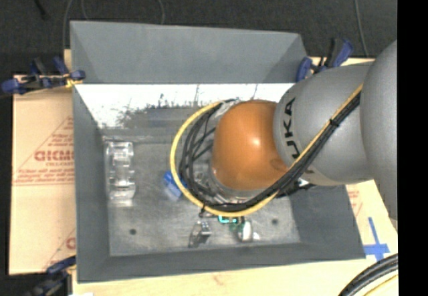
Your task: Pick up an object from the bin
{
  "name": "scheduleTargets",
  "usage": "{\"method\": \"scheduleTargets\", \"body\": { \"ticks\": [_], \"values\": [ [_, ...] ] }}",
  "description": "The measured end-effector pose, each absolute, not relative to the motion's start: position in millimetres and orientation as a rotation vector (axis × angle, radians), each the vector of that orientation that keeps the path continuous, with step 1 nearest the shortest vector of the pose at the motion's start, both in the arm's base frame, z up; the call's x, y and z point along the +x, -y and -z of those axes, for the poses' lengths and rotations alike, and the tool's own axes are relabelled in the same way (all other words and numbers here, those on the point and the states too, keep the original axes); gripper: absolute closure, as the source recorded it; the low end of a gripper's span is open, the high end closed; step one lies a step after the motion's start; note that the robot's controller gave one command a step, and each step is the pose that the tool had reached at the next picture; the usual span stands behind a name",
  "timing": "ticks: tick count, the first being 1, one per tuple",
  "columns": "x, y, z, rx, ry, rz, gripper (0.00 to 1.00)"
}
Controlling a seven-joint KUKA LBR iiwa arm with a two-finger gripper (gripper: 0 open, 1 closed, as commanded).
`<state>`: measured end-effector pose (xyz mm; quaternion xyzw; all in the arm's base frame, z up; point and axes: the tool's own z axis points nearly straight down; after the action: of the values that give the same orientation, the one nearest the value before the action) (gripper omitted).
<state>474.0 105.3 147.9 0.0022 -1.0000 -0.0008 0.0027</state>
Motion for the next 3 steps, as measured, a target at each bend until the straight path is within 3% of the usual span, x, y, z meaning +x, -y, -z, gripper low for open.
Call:
{"method": "scheduleTargets", "body": {
  "ticks": [1,2,3],
  "values": [
    [553.5,-126,-169,-0.108,3.15,0.007,0.0],
    [574.6,-112,-85,-0.124,3.146,0.006,0.0],
    [574.0,-111,-84,-0.13,3.14,0.005,1.0]
  ]
}}
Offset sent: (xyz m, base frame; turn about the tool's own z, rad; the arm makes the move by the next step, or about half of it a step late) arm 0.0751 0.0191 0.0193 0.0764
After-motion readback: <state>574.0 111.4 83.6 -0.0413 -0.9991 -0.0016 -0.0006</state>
